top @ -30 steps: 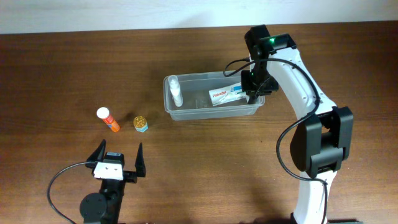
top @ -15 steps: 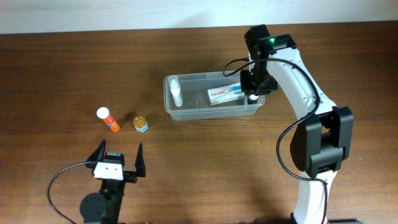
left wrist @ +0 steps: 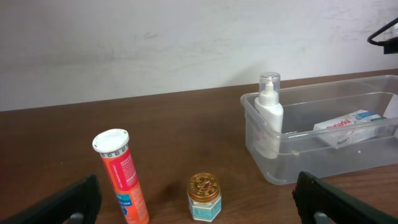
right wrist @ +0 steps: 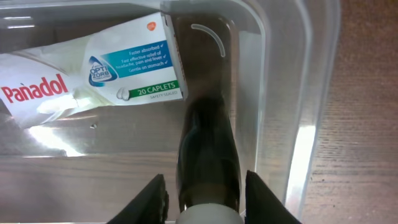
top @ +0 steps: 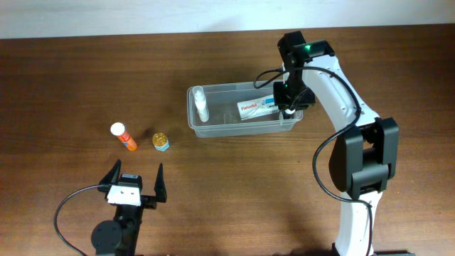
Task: Pack container
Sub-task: 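Lower the dark bottle into the container's right end, then open the right gripper and raise it away to the right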
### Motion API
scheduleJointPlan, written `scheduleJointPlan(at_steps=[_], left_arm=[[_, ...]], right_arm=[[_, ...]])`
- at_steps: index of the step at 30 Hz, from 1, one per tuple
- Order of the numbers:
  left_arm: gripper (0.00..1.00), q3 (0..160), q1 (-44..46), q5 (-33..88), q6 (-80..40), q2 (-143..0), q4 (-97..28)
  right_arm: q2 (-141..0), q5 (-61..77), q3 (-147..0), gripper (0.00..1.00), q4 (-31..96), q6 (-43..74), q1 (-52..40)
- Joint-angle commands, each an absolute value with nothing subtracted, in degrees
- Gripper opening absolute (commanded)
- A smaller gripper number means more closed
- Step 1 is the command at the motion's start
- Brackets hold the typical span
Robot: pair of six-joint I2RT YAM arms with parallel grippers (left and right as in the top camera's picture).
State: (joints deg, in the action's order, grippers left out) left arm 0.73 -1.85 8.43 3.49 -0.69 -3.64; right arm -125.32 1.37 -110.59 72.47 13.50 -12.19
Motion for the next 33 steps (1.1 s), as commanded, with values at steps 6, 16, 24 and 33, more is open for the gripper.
scheduleJointPlan(at_steps=[6, 16, 24, 33], left_arm=[[0.99, 0.5, -2.0, 9.2, 4.2, -0.3, -3.7], [0.99, 0.5, -2.0, 9.2, 4.2, -0.3, -3.7], [0.99, 0.5, -2.0, 9.2, 4.2, -0.3, -3.7], [0.99, 0.5, -2.0, 9.2, 4.2, -0.3, -3.7]], right_arm=[[-125.6, 0.8, -119.9, 0.39, 76.8, 12.9, -11.5], [-125.1, -7.1, -134.6, 0.87, 87.7, 12.3, -7.7], [-125.1, -6.1, -135.9, 0.98, 93.9, 14.1, 3.1], [-125.1, -3.1, -135.9, 0.98, 95.0, 14.0, 10.4]])
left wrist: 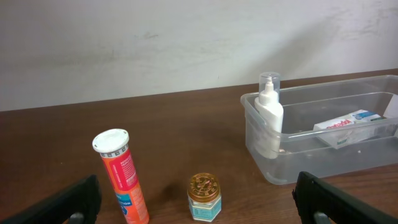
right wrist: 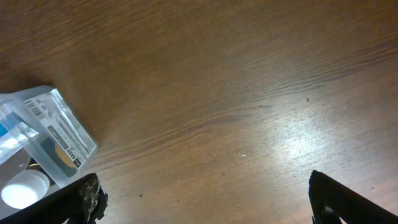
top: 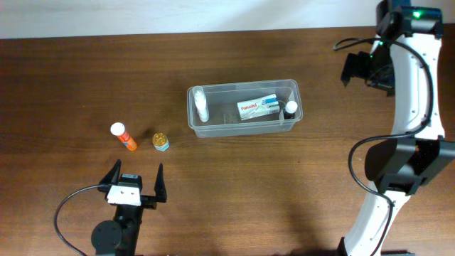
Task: Pack container
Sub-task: 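Open the right gripper and raise it away to the right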
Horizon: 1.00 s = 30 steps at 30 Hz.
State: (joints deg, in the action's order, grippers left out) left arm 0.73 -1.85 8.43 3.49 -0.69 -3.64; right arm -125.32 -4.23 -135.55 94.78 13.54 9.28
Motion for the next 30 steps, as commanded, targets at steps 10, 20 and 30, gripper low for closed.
scheduleJointPlan(at_steps=[10, 20, 30], left_arm=[[0.99, 0.5, -2.0, 9.2, 4.2, -0.3, -3.7], [0.99, 0.5, -2.0, 9.2, 4.2, -0.3, -3.7], [0.99, 0.5, -2.0, 9.2, 4.2, -0.3, -3.7]], right_arm=[[-125.1, -4.6, -135.5, 0.98, 95.2, 14.0, 13.2], [-125.1, -5.2, -135.5, 0.98, 95.2, 14.0, 13.6], [-125.1, -5.2, -135.5, 0.98, 95.2, 14.0, 13.6]])
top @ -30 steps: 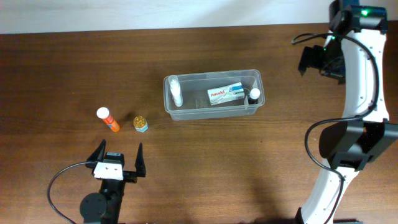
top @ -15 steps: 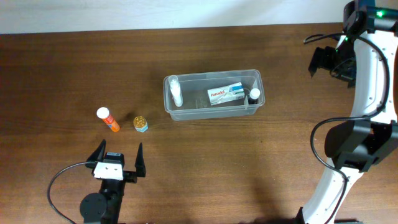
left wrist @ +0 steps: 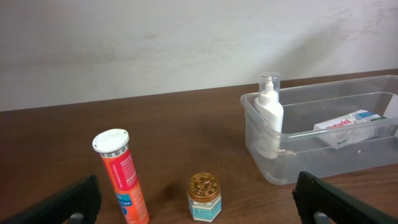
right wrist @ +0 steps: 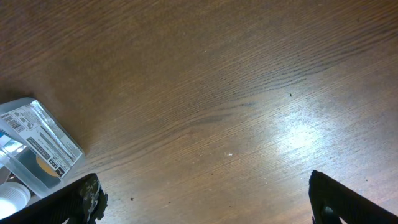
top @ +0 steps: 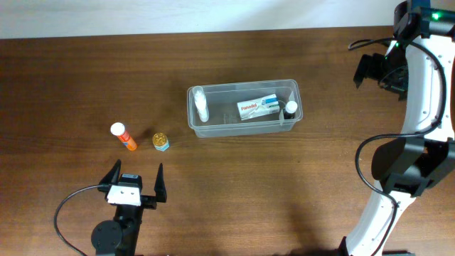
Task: Pack container
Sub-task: 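Open the right gripper and raise it away to the right, then move the left gripper forward over the gold-lidded Tiger Balm jar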
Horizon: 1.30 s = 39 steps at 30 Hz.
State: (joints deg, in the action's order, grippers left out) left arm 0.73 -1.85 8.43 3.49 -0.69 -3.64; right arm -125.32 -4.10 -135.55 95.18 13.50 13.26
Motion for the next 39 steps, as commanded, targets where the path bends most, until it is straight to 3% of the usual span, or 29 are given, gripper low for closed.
scheduleJointPlan(at_steps=[1, 21, 29, 39], left_arm=[[1.0, 0.5, -2.0, 9.2, 4.2, -0.3, -3.7], [0.99, 0.5, -2.0, 4.7, 4.6, -0.3, -1.1], [1.0, 0.5, -2.0, 20.1, 4.6, -0.3, 7.2], [1.0, 8.7, -2.0, 21.9, 4.6, -5.8, 7.5]], right_arm=[[-125.1, -5.2, -135.5, 0.98, 95.2, 14.0, 13.6], [-125.1, -5.2, -135.5, 0.98, 95.2, 14.0, 13.6], [-125.1, -5.2, -135.5, 0.98, 95.2, 14.0, 13.6], [-125.1, -5.2, -135.5, 0.98, 95.2, 14.0, 13.6]])
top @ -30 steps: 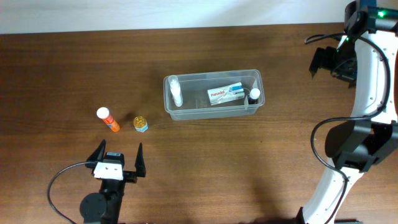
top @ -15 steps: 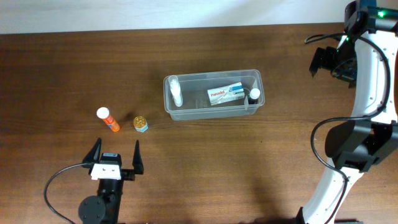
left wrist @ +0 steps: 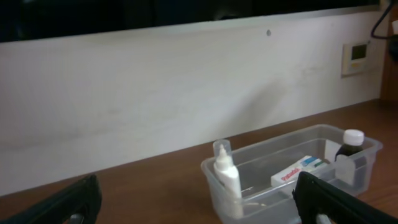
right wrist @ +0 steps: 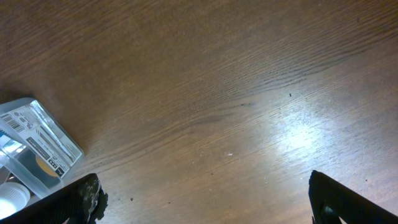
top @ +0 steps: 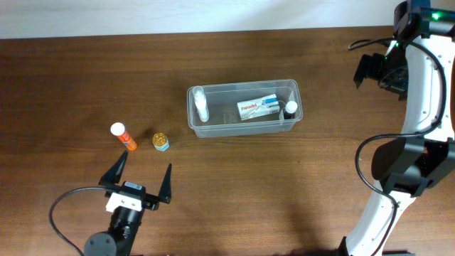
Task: Pack container
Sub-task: 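Move the left gripper forward over the gold-lidded Tiger Balm jar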
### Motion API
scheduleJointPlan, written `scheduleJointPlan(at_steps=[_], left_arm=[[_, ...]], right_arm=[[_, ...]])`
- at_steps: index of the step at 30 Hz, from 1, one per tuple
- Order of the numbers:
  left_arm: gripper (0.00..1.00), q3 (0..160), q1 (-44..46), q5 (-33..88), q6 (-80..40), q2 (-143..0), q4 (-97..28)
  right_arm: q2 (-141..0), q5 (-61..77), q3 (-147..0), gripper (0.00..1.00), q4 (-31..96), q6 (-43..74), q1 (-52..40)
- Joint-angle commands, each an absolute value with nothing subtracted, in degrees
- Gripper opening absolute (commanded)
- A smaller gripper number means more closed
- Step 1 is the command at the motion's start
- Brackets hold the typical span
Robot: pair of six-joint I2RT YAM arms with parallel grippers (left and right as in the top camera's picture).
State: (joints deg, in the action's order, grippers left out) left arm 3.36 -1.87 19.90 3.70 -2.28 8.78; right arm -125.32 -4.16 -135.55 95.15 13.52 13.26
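Observation:
The clear plastic container stands mid-table. Inside it are a white spray bottle at the left end, a Panadol box and a dark bottle with a white cap at the right end. An orange tube and a small gold-lidded jar stand on the table to its left. My left gripper is open near the front, just short of the jar. Its wrist view shows the container with nothing between the fingers; tube and jar are out of that view. My right gripper is open over bare wood at the far right.
The brown wooden table runs to a white wall at the back. The right wrist view shows the container's labelled corner at its left edge. The right arm's white links stand along the right side.
My left gripper has shifted slightly right and turned. Its camera now looks higher, so the tube and jar have dropped out of its view. The right arm has not moved.
At first my right gripper was inside the container's right end with its fingers around the dark bottle. Then it was open at the far right back of the table, with the bottle left standing in the container. It stayed there, and now the left arm has moved.

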Motion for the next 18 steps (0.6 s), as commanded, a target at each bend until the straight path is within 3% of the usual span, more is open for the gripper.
scheduleJointPlan(at_steps=[1, 8, 18], left_arm=[[0.99, 10.6, -2.0, 21.9, 4.6, -7.9, 6.4], [0.99, 23.9, -2.0, 27.9, 8.7, -23.8, 3.0], [1.0, 25.9, -2.0, 36.6, 8.7, -27.0, 10.6]], right_arm=[[-125.1, -5.2, -135.5, 0.98, 95.2, 14.0, 13.6], [-125.1, -5.2, -135.5, 0.98, 95.2, 14.0, 13.6], [-125.1, -5.2, -135.5, 0.98, 95.2, 14.0, 13.6]])
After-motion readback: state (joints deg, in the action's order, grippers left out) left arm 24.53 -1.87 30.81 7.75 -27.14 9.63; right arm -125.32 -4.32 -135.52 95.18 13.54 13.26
